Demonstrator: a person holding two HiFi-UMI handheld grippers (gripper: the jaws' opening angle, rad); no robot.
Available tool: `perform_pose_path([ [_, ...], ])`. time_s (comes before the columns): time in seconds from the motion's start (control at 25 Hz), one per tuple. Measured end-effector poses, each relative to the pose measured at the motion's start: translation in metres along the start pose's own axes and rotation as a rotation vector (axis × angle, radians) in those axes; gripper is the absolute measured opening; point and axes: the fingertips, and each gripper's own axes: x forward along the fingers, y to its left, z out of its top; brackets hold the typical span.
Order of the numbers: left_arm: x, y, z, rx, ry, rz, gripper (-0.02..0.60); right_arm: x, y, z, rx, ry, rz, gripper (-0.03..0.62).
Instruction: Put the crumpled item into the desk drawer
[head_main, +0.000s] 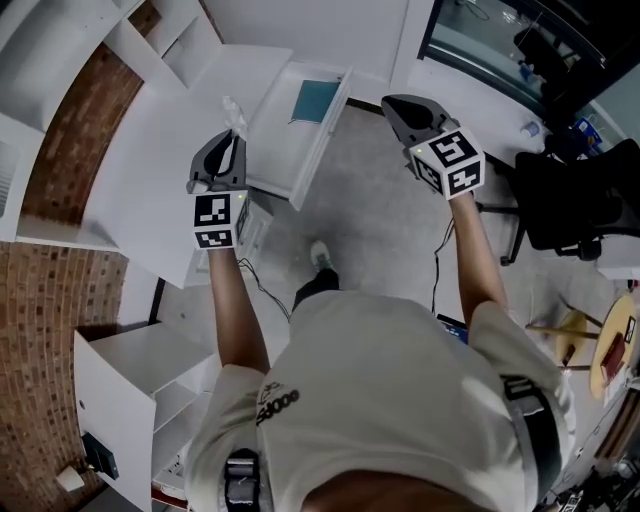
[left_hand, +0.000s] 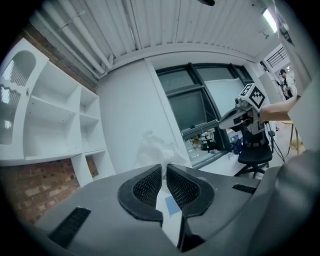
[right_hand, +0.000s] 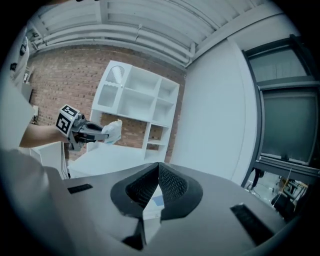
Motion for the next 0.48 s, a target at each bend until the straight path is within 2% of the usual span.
perform_pose_path([
  [0.16,0.045,0.04,-0.007,0.001,-0.001,-0.019,0.043,0.053,-0.009,0.005,-0.023,0.044,0.024,0.006],
  [0.48,0.126,0.093,-0.037,-0.006,0.022,-0.078,0.043,0.141,-0.037,-0.001,-0.018,0.097,0.004,0.006],
])
